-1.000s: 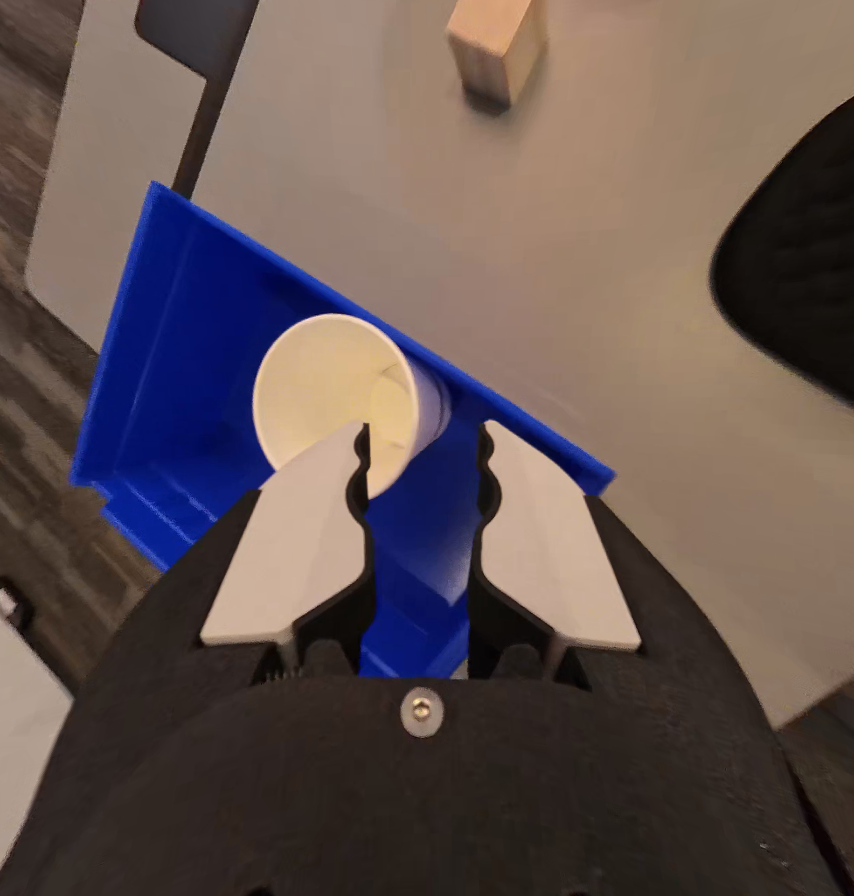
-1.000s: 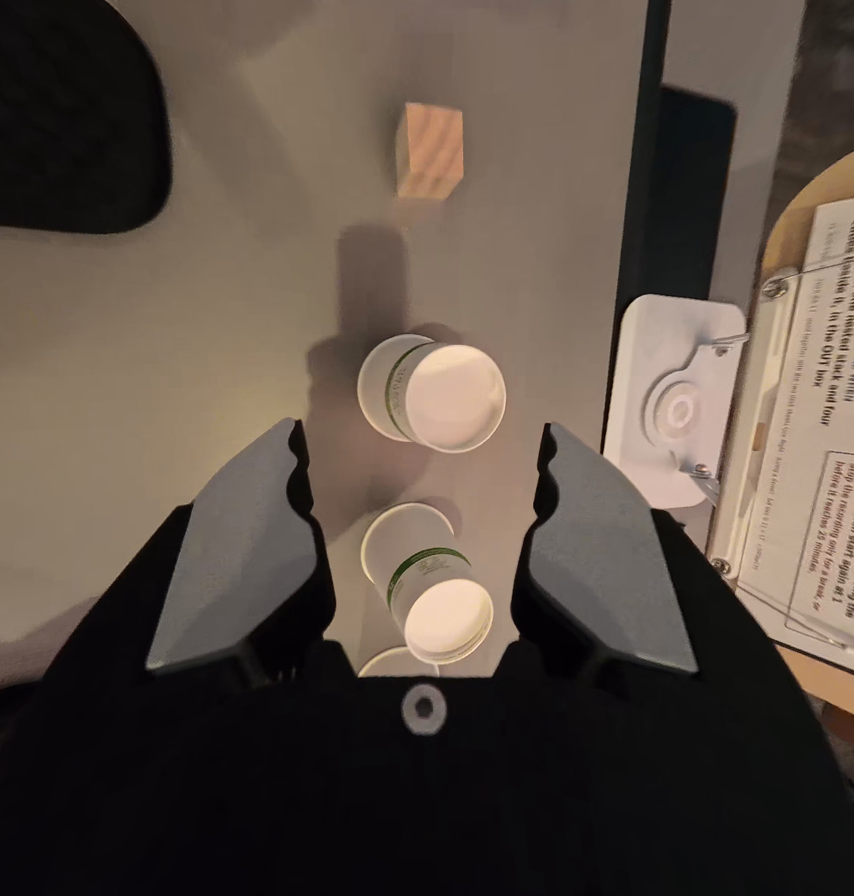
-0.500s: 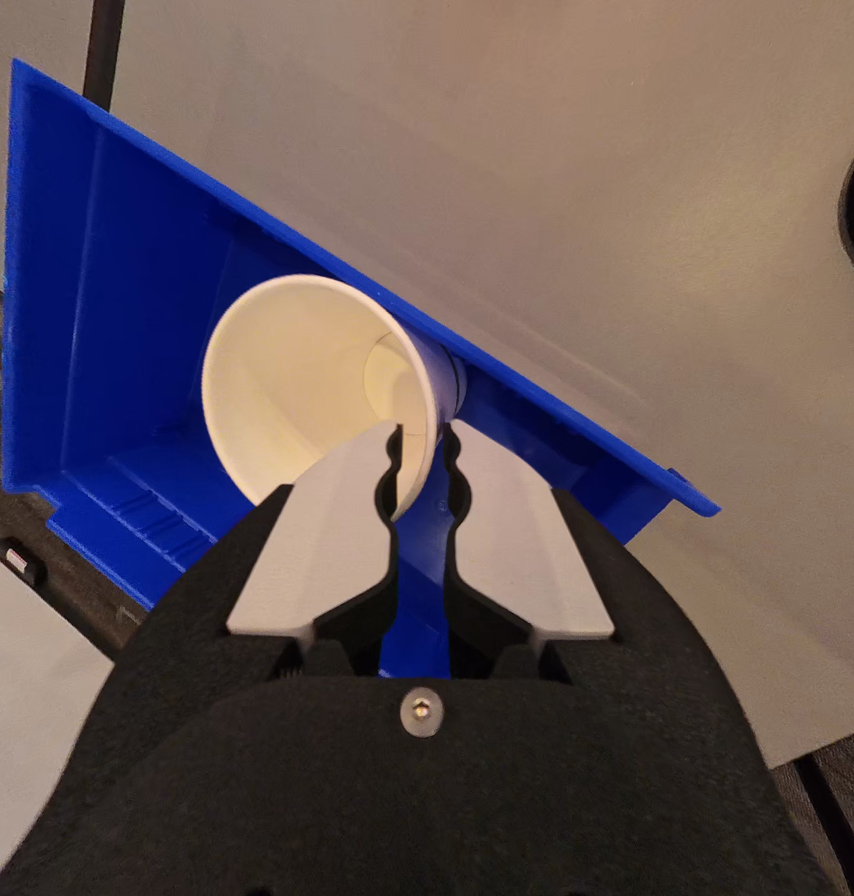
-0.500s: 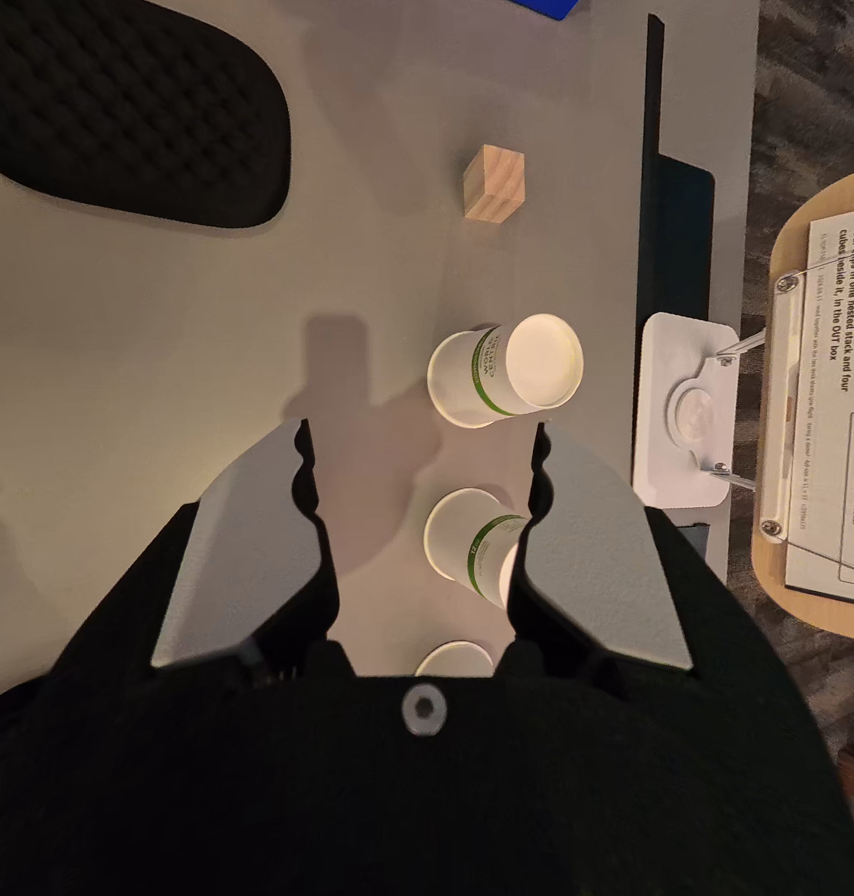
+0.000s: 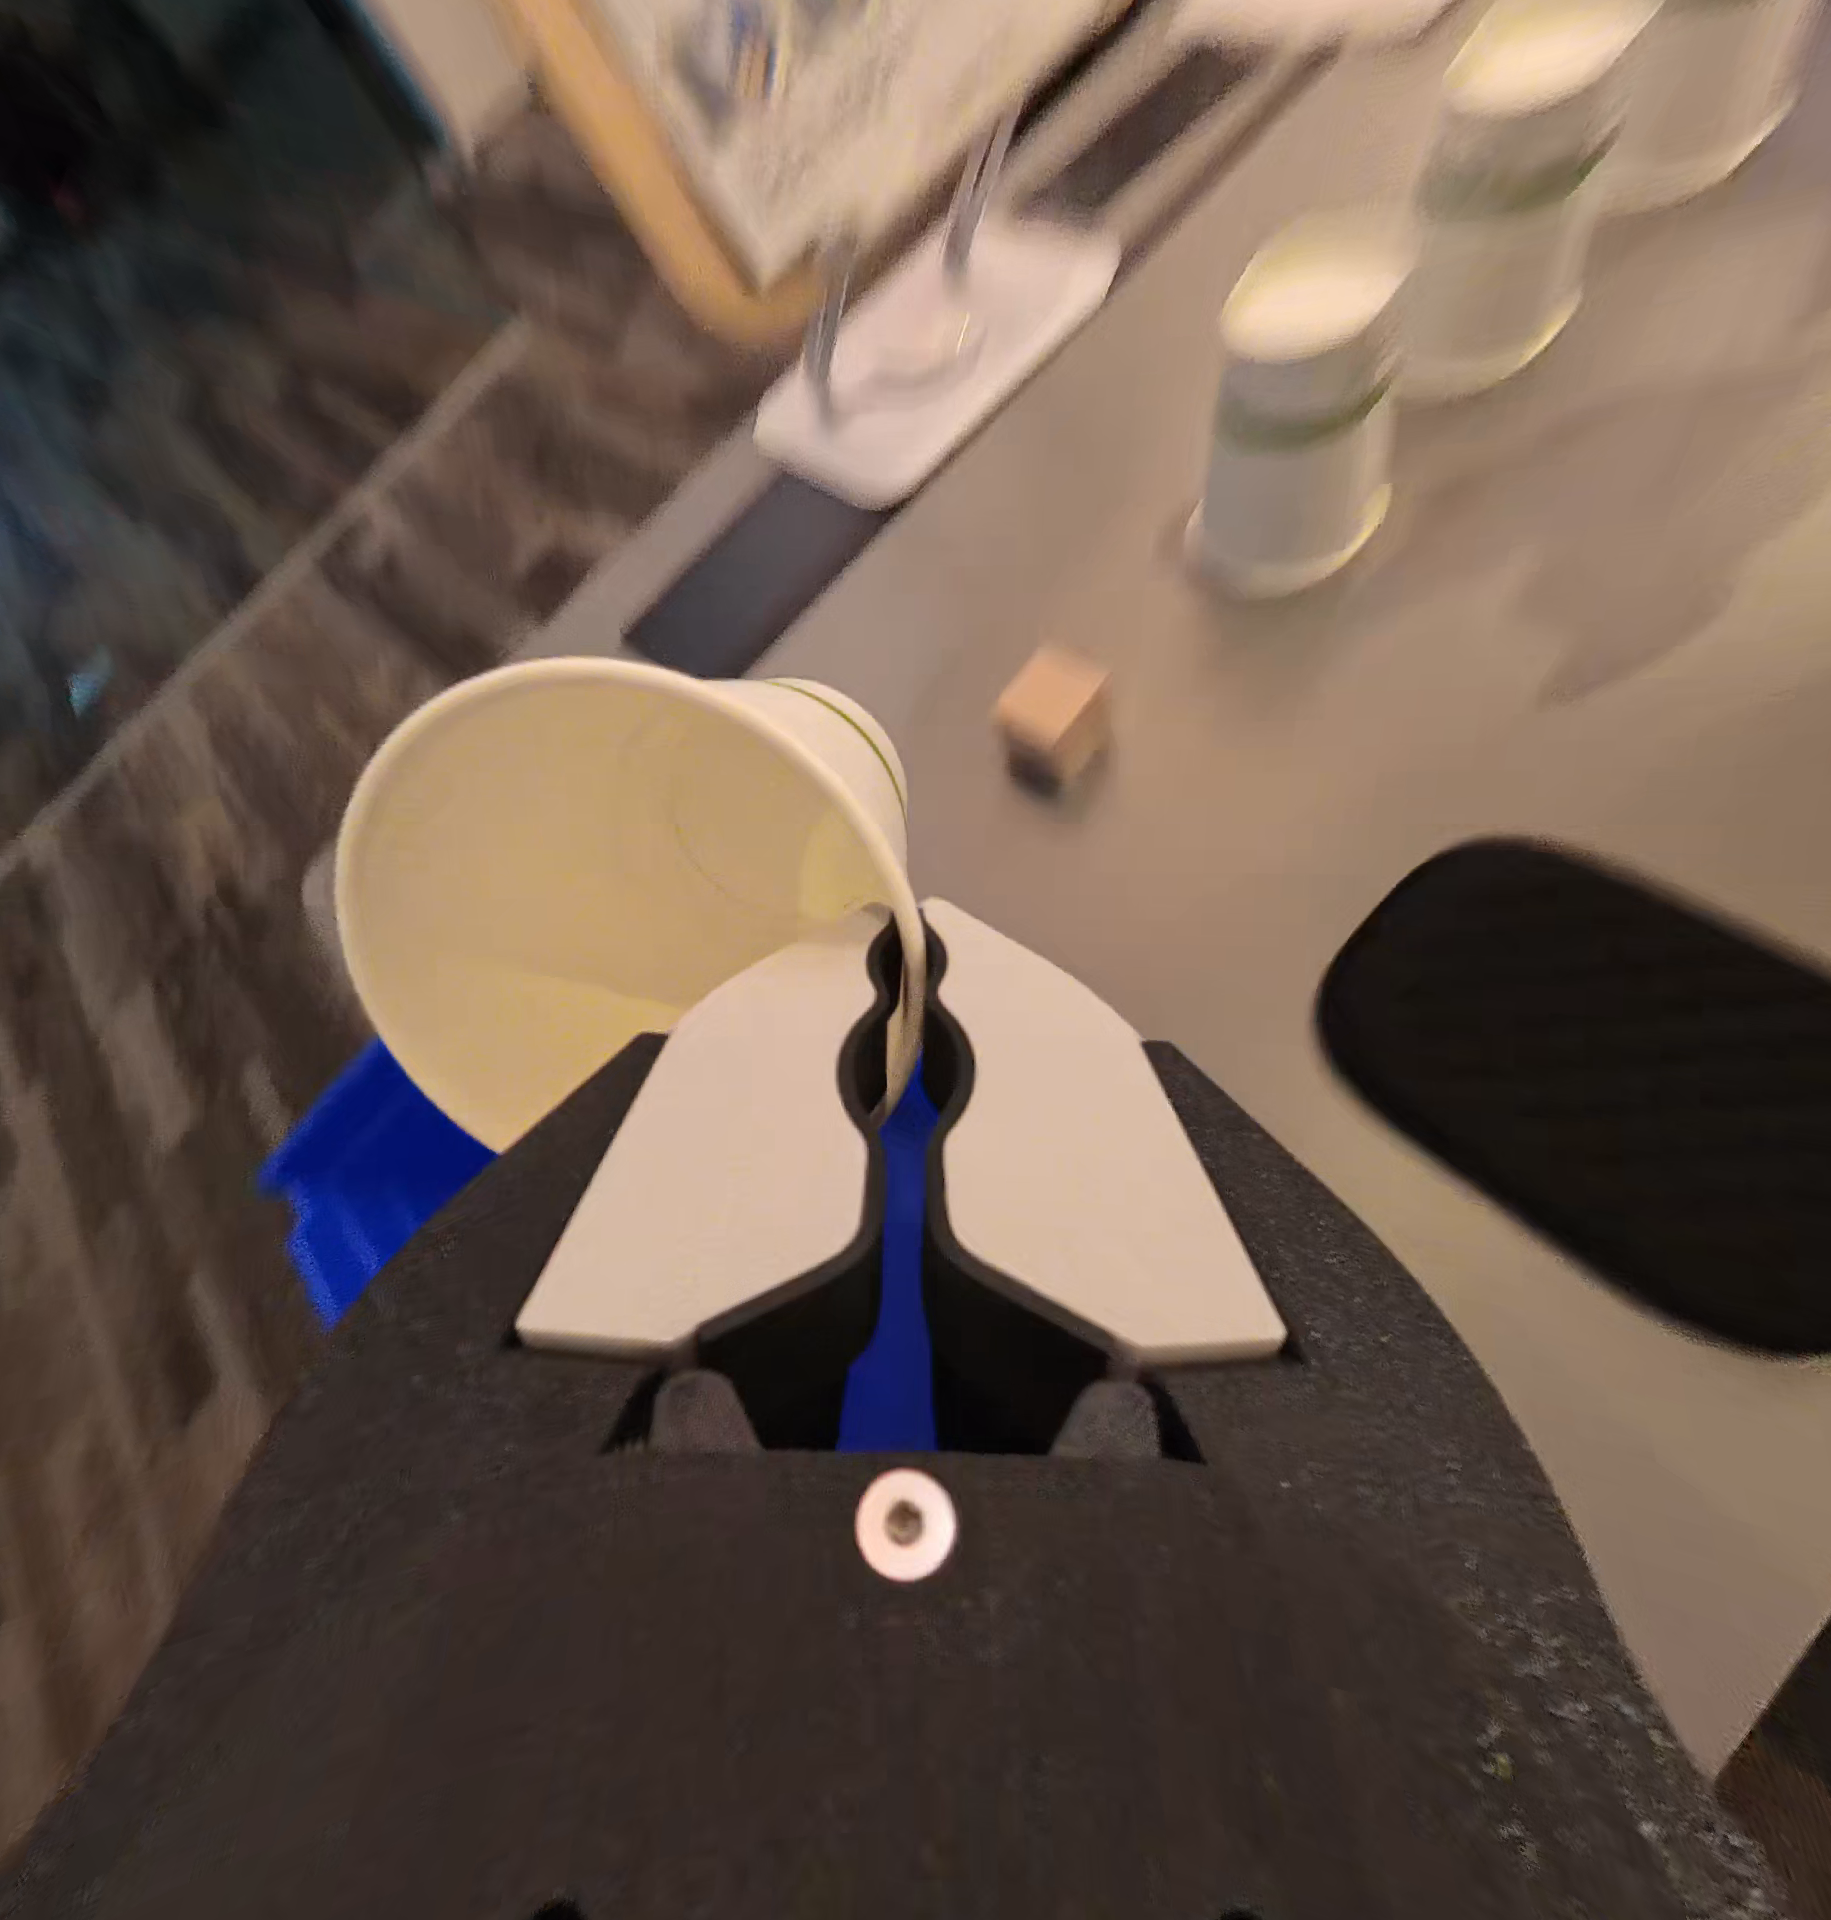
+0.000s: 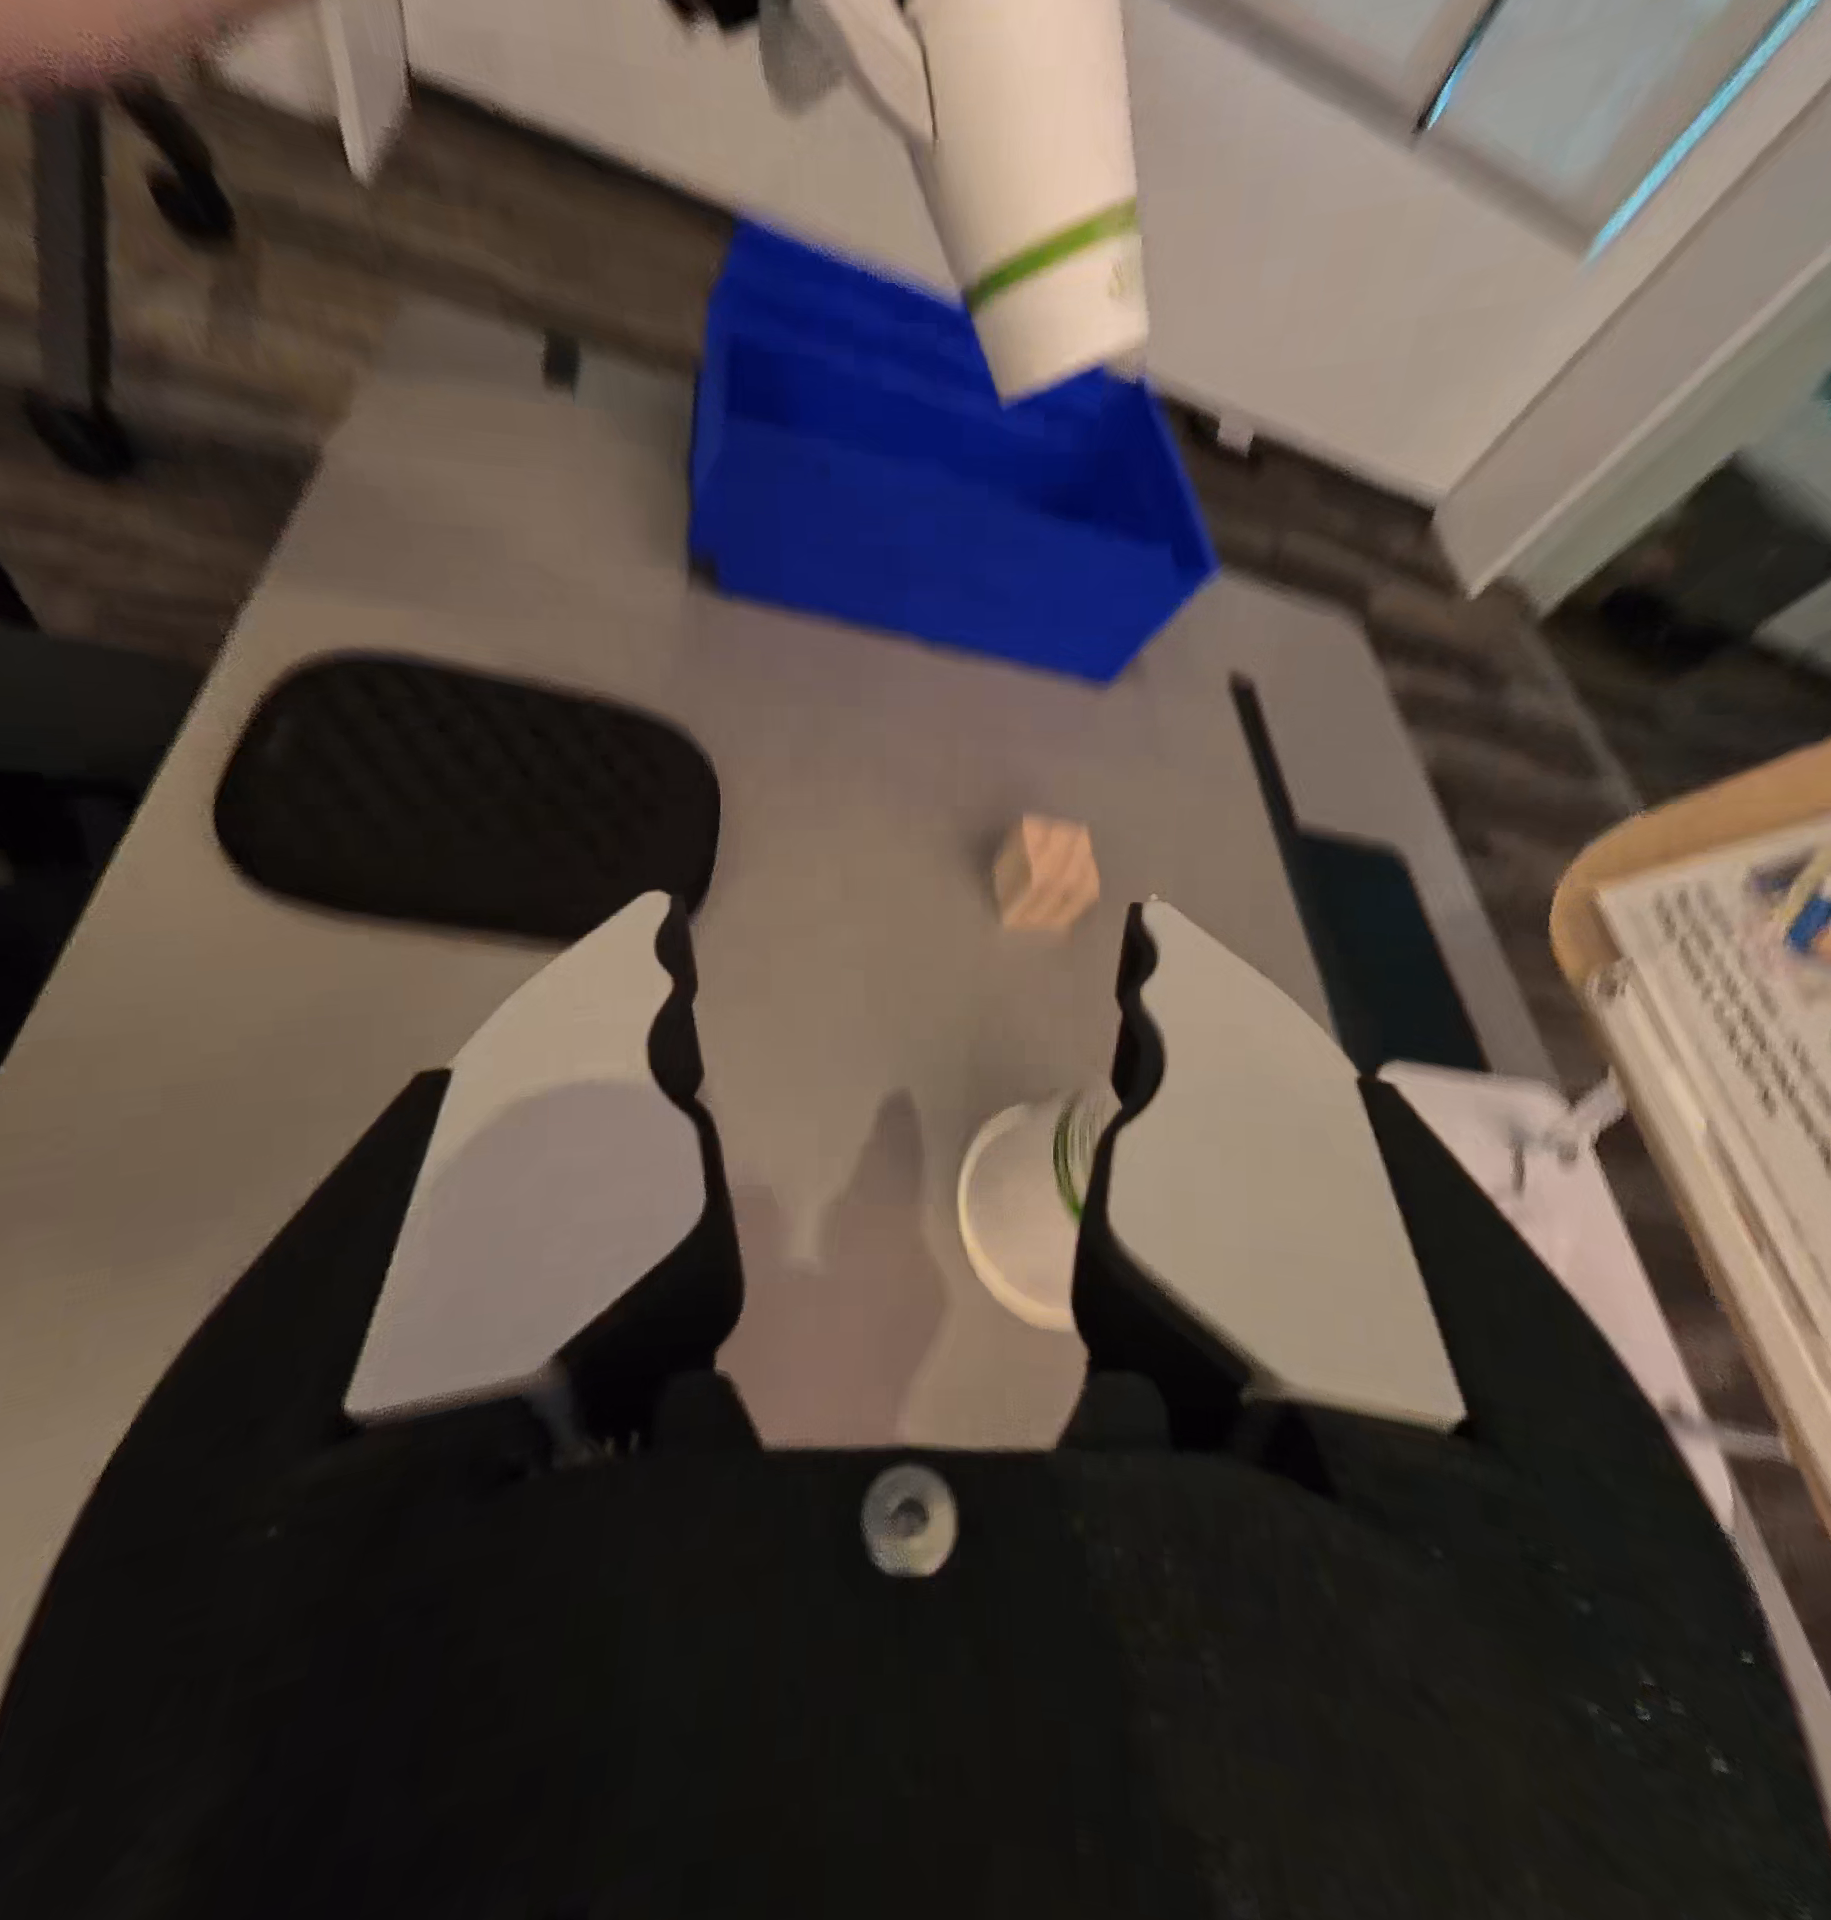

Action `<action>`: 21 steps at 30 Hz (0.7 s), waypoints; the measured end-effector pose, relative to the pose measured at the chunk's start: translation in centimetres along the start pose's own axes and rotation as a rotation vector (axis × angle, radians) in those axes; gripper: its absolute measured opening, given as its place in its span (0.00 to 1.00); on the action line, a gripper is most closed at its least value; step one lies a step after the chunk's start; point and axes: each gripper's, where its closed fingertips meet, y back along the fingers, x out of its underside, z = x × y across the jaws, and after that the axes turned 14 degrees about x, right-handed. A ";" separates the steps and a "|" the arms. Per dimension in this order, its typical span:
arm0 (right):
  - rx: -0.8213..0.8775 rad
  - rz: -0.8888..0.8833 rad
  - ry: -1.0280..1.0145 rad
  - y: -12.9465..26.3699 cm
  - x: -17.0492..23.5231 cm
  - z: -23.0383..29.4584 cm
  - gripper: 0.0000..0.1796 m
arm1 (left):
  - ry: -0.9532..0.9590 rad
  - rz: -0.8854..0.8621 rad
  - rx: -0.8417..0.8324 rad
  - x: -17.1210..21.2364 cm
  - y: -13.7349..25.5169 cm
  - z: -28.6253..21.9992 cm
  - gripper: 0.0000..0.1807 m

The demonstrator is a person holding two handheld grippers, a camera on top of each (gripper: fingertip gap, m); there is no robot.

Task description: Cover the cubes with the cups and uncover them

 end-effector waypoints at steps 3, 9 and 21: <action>0.027 -0.200 -0.017 -1.7 -3.5 0.8 0.44 | -0.095 -0.198 0.084 -6.1 0.2 -5.0 0.00; 0.118 -0.467 0.008 -3.2 -8.3 1.9 0.50 | -0.200 -0.420 0.349 -12.3 -1.0 -14.8 0.00; 0.173 -0.659 0.085 -0.7 -10.8 3.5 0.46 | -0.181 -0.547 0.534 -13.3 -2.5 -18.9 0.00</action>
